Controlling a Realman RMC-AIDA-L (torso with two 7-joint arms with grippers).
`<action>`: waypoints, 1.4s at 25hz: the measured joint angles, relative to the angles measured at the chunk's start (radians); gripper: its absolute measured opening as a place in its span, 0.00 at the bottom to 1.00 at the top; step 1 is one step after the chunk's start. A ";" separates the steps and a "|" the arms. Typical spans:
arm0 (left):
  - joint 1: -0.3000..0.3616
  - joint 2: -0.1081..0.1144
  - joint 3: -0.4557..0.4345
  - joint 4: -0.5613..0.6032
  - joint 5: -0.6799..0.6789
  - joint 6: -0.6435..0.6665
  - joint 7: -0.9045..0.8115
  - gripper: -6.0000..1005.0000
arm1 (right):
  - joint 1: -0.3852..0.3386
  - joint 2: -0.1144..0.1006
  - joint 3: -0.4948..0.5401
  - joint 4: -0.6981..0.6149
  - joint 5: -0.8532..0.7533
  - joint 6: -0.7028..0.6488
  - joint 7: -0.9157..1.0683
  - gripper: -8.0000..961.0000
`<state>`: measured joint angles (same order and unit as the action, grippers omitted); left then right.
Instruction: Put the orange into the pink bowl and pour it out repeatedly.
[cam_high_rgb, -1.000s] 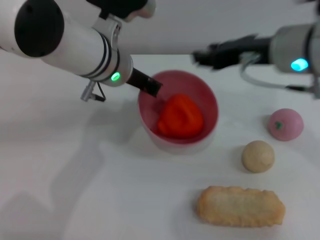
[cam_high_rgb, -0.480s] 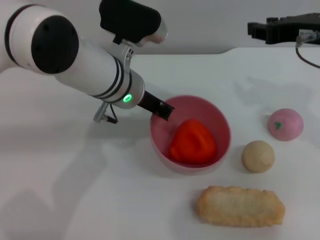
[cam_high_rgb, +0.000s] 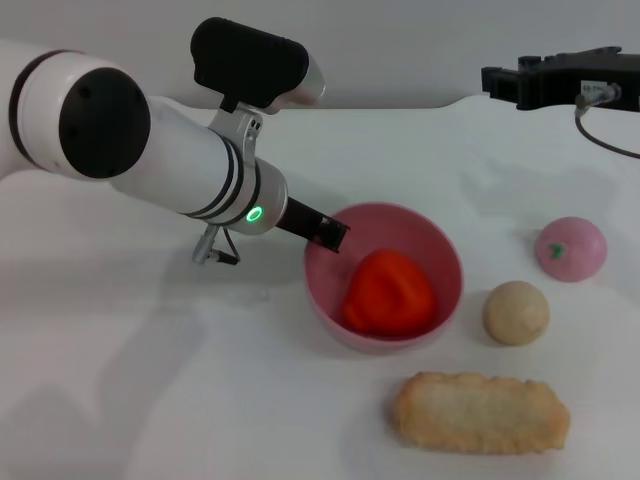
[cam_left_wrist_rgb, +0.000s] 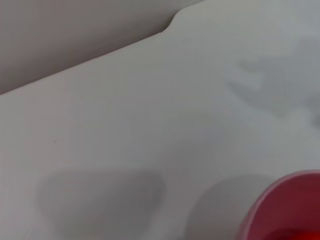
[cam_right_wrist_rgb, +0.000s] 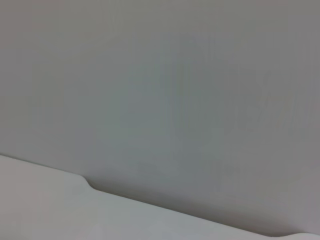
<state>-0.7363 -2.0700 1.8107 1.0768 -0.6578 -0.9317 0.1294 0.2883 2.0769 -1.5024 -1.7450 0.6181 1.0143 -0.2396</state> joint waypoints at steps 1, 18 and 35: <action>0.006 0.000 0.008 -0.023 -0.012 0.034 0.002 0.10 | 0.000 0.000 -0.002 0.003 0.000 -0.003 -0.002 0.44; 0.122 0.010 -0.068 0.126 0.141 0.403 0.112 0.64 | -0.136 0.006 -0.127 0.070 0.003 -0.549 -0.189 0.69; 0.327 0.008 -0.110 -0.155 0.197 1.202 0.153 0.80 | -0.105 -0.002 -0.275 0.762 0.042 -1.597 -0.170 0.71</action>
<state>-0.4096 -2.0616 1.7007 0.9217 -0.4609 0.2704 0.2821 0.1831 2.0752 -1.7774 -0.9832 0.6605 -0.5824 -0.4101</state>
